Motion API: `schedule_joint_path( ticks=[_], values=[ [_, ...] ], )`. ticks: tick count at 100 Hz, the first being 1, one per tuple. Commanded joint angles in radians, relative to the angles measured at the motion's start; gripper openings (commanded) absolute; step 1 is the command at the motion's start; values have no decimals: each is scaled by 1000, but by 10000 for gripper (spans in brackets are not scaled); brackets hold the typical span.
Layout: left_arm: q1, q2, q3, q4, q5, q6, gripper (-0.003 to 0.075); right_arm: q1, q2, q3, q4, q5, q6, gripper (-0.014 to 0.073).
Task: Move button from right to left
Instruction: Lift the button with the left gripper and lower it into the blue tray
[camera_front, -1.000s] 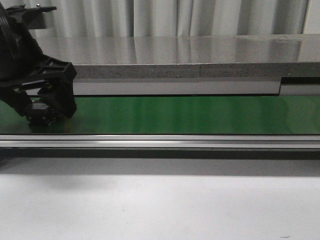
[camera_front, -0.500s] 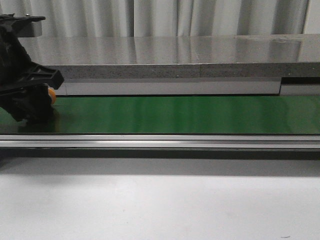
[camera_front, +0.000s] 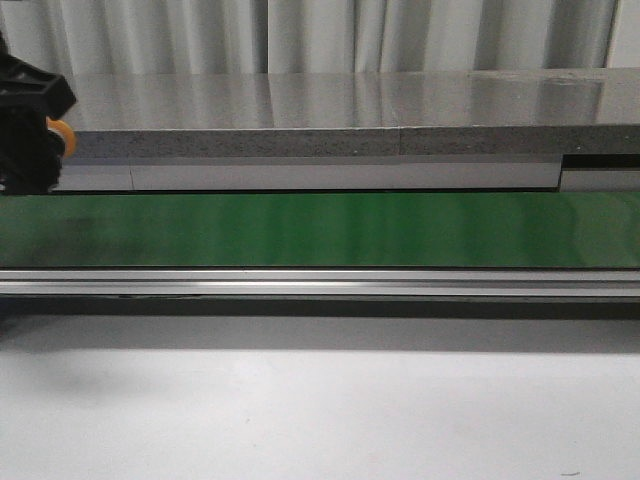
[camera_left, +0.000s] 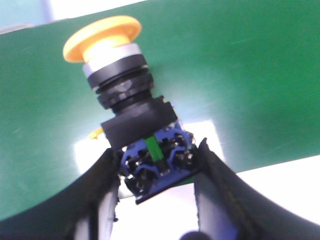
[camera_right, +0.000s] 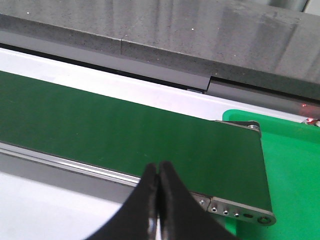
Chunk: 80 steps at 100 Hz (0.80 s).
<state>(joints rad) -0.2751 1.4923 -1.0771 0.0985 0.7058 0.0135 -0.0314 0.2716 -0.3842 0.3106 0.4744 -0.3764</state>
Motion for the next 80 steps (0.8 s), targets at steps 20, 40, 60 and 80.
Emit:
schedule_joint_path(
  ticks=[20, 40, 60, 80],
  values=[
    [193, -64, -31, 49, -12, -4, 65, -1, 7, -23, 10, -73, -4, -68],
    [335, -62, -31, 73, -59, -4, 65, -1, 7, -23, 10, -73, -4, -68],
    [416, -29, -31, 86, -125, -2, 65, -1, 7, -23, 10, -73, -4, -68],
    [423, 60, -31, 180, -150, -1, 65, -1, 7, -23, 10, -73, -4, -68]
  ],
)
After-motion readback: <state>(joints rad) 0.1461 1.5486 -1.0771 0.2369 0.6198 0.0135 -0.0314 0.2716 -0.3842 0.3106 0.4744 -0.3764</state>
